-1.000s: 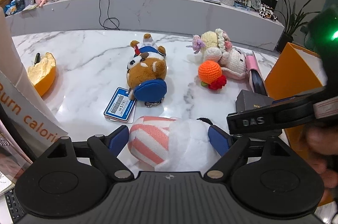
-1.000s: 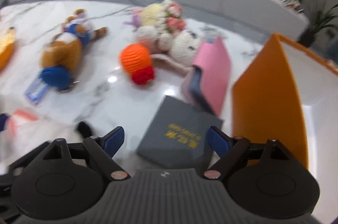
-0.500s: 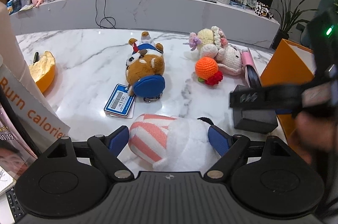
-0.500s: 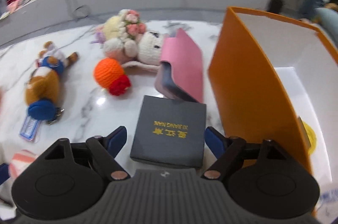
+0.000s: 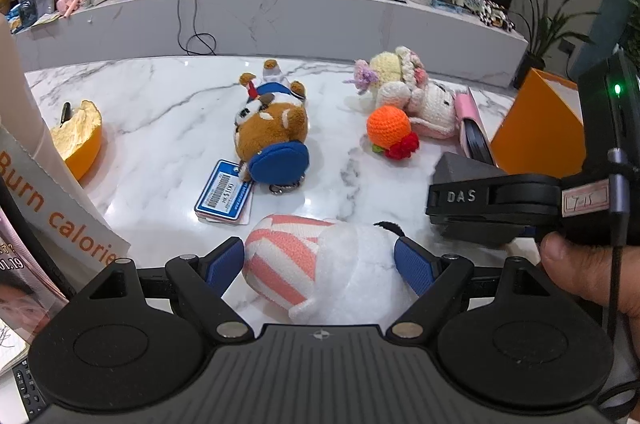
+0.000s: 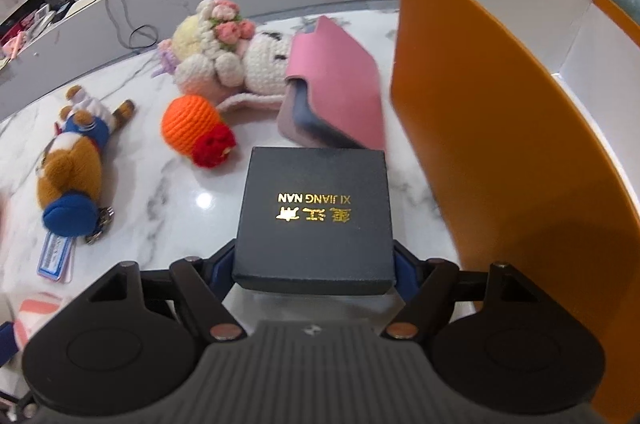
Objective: Organize objects
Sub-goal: 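Grasp the white plush with the left gripper while the right grasps the black gift box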
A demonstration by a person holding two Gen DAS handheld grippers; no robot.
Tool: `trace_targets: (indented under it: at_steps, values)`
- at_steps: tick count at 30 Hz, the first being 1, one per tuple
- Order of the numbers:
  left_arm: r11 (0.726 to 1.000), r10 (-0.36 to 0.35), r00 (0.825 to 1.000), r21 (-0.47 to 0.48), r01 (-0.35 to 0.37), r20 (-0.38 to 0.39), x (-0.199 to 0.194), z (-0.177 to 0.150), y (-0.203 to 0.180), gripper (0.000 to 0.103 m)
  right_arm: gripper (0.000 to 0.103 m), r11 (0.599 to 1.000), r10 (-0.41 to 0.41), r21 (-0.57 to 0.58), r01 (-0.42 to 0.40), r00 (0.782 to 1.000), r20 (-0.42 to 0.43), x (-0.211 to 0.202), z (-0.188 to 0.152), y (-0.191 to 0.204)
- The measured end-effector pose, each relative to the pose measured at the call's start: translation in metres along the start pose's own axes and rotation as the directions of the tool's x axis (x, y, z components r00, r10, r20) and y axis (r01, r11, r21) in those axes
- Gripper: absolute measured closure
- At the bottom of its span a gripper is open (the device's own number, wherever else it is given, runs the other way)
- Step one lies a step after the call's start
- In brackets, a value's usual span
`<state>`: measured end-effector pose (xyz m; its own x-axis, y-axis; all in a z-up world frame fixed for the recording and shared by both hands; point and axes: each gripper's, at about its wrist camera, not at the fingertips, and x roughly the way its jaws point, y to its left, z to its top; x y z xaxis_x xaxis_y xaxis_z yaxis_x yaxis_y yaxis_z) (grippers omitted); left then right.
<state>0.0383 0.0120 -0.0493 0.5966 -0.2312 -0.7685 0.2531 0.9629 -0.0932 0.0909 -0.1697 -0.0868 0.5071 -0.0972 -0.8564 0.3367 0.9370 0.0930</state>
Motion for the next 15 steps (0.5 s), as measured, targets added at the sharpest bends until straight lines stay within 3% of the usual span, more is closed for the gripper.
trace_targets:
  at_steps: [9,15]
  values:
    - [0.999,-0.04,0.999,0.036,0.039,0.024,0.0,-0.011,-0.004,0.003,0.027,0.996,0.053,-0.062,-0.056,0.997,-0.052,-0.003,-0.011,0.004]
    - [0.995,-0.099,0.992,-0.009,0.099,-0.072,-0.004,-0.011,-0.002,0.003,0.027,0.989,0.1,-0.103,-0.108,0.991,-0.086,-0.012,-0.021,0.003]
